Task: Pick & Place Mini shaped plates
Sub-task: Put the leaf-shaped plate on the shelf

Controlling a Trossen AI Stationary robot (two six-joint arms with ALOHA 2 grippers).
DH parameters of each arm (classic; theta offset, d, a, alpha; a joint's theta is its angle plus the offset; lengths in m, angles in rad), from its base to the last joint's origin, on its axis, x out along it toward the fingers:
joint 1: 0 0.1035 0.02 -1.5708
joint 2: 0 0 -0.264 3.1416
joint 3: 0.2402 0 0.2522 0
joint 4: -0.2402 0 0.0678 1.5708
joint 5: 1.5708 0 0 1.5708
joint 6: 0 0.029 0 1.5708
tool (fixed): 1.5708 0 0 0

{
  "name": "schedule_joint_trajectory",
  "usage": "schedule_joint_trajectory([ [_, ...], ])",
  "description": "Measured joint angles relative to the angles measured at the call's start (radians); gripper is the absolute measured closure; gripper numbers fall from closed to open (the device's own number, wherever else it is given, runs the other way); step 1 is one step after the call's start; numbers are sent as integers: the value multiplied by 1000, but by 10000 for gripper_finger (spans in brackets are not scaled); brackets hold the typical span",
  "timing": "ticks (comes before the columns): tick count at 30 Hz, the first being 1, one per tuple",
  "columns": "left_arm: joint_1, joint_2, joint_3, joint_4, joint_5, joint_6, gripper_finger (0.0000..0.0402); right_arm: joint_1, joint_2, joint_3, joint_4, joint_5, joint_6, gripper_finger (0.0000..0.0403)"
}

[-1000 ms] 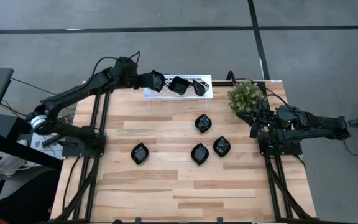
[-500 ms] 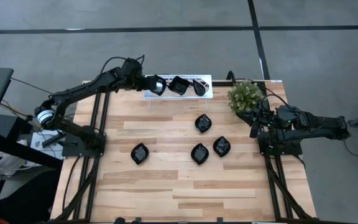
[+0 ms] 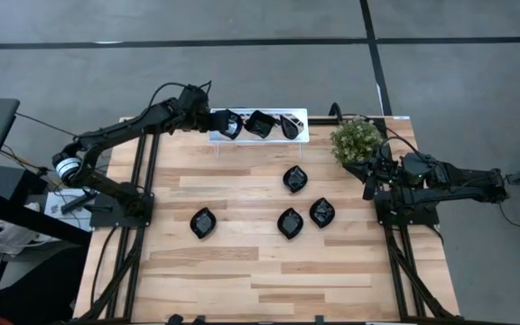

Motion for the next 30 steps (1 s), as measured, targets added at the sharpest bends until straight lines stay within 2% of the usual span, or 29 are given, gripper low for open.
schedule_joint_trajectory([
  [21, 0, 0, -1, 1, -19, 4, 364, 0, 0, 0, 0, 0, 1, 401],
  [30, 0, 0, -1, -2, -50, 53, 323, 0, 0, 0, 0, 0, 1, 401],
])
